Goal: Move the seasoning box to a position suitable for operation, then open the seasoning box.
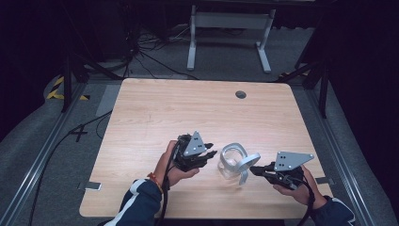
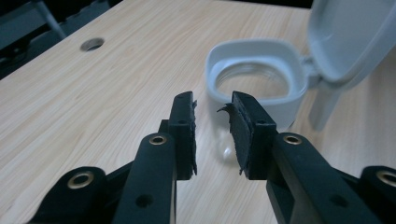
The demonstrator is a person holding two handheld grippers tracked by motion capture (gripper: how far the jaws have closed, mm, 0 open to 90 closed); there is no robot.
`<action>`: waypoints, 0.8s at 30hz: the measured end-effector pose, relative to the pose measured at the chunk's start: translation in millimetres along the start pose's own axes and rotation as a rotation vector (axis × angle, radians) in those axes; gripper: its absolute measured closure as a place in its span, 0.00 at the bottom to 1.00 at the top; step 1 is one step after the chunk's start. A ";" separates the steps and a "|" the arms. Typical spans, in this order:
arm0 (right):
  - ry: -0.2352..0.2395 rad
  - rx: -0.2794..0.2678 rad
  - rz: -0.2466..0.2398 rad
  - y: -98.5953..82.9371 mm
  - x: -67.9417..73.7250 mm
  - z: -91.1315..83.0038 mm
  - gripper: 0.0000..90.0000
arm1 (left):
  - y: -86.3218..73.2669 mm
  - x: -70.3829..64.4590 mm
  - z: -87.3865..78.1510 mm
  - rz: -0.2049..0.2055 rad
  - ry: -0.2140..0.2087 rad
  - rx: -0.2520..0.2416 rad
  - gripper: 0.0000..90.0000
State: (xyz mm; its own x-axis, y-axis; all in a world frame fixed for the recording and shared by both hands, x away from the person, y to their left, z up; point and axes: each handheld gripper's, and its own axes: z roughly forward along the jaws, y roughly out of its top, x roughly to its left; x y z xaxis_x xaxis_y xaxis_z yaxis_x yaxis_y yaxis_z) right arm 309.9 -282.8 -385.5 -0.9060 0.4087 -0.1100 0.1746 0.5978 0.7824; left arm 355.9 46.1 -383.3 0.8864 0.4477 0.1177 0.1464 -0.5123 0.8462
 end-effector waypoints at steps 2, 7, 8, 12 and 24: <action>0.003 0.005 0.003 -0.5 -0.1 0.8 1.00 | -8.9 5.3 -5.7 -0.020 0.019 0.011 0.77; -0.003 0.016 -0.003 -1.1 -0.5 0.9 1.00 | -32.9 18.3 -21.7 -0.036 0.069 0.080 0.77; -0.005 0.017 -0.003 -1.0 -0.6 0.7 1.00 | -39.2 20.6 -26.1 -0.040 0.084 0.094 0.77; -0.011 0.019 -0.002 -0.7 -1.6 -2.6 1.00 | -57.8 27.1 -37.6 -0.070 0.124 0.123 0.77; -0.066 0.029 -0.006 -4.4 -7.9 -18.9 0.99 | -105.2 45.0 -61.4 -0.147 0.219 0.249 0.65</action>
State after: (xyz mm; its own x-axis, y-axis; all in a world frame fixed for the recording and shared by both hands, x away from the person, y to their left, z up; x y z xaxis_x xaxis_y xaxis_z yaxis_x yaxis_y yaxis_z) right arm 309.0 -301.6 -376.5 -0.8800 0.4488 -0.1555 0.1811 0.6196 0.7637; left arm 353.4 165.1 -435.1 0.7369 0.6623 0.1356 0.3916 -0.5817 0.7129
